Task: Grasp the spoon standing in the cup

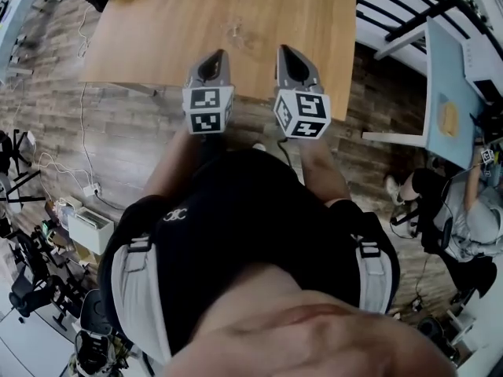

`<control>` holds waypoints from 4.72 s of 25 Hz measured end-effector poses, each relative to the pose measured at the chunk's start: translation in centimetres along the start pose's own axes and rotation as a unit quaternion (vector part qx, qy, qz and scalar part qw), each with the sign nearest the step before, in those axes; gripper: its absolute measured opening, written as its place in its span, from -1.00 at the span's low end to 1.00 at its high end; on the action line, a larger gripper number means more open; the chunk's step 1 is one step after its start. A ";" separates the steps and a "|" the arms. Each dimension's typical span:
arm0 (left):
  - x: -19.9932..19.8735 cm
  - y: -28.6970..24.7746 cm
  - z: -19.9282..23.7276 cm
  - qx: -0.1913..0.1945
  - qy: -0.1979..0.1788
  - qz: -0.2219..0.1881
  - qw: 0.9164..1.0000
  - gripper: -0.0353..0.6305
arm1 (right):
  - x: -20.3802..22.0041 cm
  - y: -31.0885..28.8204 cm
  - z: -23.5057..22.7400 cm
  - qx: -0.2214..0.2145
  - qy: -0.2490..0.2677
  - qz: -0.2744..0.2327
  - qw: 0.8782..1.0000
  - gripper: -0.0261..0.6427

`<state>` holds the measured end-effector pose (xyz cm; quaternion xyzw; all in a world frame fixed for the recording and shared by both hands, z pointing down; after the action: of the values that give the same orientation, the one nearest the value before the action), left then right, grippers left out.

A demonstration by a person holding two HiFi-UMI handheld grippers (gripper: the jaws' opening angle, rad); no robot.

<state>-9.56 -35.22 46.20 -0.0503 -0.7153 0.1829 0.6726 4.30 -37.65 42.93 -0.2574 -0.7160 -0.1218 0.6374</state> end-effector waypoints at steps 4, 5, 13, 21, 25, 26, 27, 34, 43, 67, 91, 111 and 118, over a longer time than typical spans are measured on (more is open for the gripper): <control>0.7 -3.1 2.6 0.031 0.007 0.009 0.999 -0.87 | 0.3 -2.7 0.2 0.030 0.014 0.010 0.999 -0.92; 0.9 -3.8 3.1 0.041 0.007 0.014 0.999 -0.87 | 0.4 -3.4 0.2 0.039 0.014 0.015 0.999 -0.92; 5.1 -9.8 6.0 0.121 0.021 0.075 0.990 -0.86 | 0.7 -7.6 -0.6 0.112 0.005 0.043 0.993 -0.92; 9.7 -14.2 5.3 0.159 0.021 0.134 0.978 -0.66 | 1.7 -7.8 -3.2 0.174 0.003 0.069 0.982 -0.92; 10.7 -15.5 5.2 0.162 0.001 0.142 0.977 -0.64 | 2.4 -7.2 -3.8 0.191 -0.005 0.079 0.978 -0.92; 11.0 -15.8 5.1 0.162 -0.010 0.142 0.976 -0.64 | 2.5 -7.0 -3.8 0.194 -0.006 0.080 0.978 -0.92; 11.2 -16.1 5.0 0.164 -0.025 0.143 0.976 -0.64 | 2.6 -6.7 -3.8 0.197 -0.006 0.081 0.977 -0.92; 13.3 -18.0 4.8 0.187 -0.100 0.175 0.961 -0.64 | 3.3 -5.8 -4.1 0.221 -0.013 0.086 0.971 -0.92; 14.4 -19.7 3.8 0.198 -0.157 0.197 0.947 -0.64 | 3.8 -4.1 -5.5 0.245 -0.024 0.089 0.965 -0.92; 13.9 -20.3 3.7 0.167 -0.187 0.193 0.949 -0.83 | 5.2 -0.7 -6.3 0.272 -0.048 0.088 0.957 -0.92; 6.0 -15.7 4.2 0.142 -0.125 0.108 0.976 -0.84 | 5.4 -1.3 -5.7 0.231 -0.060 0.074 0.968 -0.92; -3.8 -10.3 -2.0 0.198 -0.090 -0.009 0.976 -0.84 | 1.7 0.0 -4.1 0.243 -0.034 -0.020 0.969 -0.93; -3.1 -9.7 -4.5 0.218 -0.093 -0.007 0.972 -0.83 | 2.2 1.2 -4.3 0.246 -0.035 -0.020 0.968 -0.93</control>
<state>-3.21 -44.31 46.58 0.1193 -0.7179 0.3337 0.5992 8.51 -38.34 45.54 -0.0824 -0.7506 0.0548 0.6533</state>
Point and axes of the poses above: the fingertips, and each gripper's own axes: y backward along the fingers, z to its left, x out of its underside, the point moved 1 cm from there along y, backward along the fingers, and after that the axes turned 3 degrees about x, right-handed, at the moved point
